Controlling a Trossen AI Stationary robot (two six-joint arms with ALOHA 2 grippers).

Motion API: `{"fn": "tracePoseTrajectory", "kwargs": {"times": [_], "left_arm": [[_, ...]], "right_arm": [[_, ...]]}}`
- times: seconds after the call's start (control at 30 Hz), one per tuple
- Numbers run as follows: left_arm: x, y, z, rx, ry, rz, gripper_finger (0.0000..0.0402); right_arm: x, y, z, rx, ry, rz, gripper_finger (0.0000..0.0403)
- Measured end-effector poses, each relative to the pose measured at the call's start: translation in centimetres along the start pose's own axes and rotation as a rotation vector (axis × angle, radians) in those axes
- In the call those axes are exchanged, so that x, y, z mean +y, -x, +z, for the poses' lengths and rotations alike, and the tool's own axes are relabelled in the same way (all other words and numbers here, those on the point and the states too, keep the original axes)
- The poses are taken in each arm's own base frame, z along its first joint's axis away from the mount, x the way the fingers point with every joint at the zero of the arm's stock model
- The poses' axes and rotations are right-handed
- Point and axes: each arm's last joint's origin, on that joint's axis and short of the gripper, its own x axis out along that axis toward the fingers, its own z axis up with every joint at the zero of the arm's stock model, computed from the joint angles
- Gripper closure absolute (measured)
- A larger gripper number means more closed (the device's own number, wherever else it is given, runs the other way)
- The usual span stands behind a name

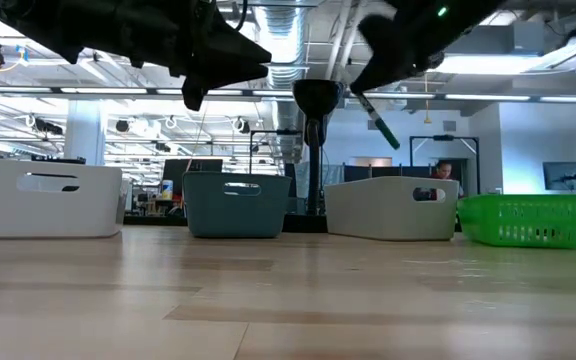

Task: Pick & Place Markers
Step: Put the green small marker pen into the gray bin, then return to Home Position

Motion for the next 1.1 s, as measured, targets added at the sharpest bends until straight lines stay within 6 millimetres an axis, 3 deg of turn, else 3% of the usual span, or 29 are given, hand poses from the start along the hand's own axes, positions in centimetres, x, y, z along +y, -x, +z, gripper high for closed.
{"fn": "tracePoseTrajectory", "kwargs": {"times": [0.23, 0.5, 0.73, 1.1], "left_arm": [[0.0, 0.0, 0.0, -0.003, 0.001, 0.000, 0.0297], [0.0, 0.0, 0.0, -0.004, 0.002, 0.000, 0.0297], [0.0, 0.0, 0.0, -0.005, 0.002, 0.000, 0.0297], [0.0, 0.0, 0.0, -0.004, 0.002, 0.000, 0.0297]], "right_arm": [[-5.1, -5.4, -0.4, 0.115, -0.103, -0.145, 0.0402], [-7.8, -10.5, -3.3, 0.292, -0.189, -0.162, 0.0403], [-7.5, -11.0, -3.6, 0.300, -0.144, -0.133, 0.0402], [-7.9, -8.8, -1.9, 0.228, -0.132, -0.129, 0.0403]]}}
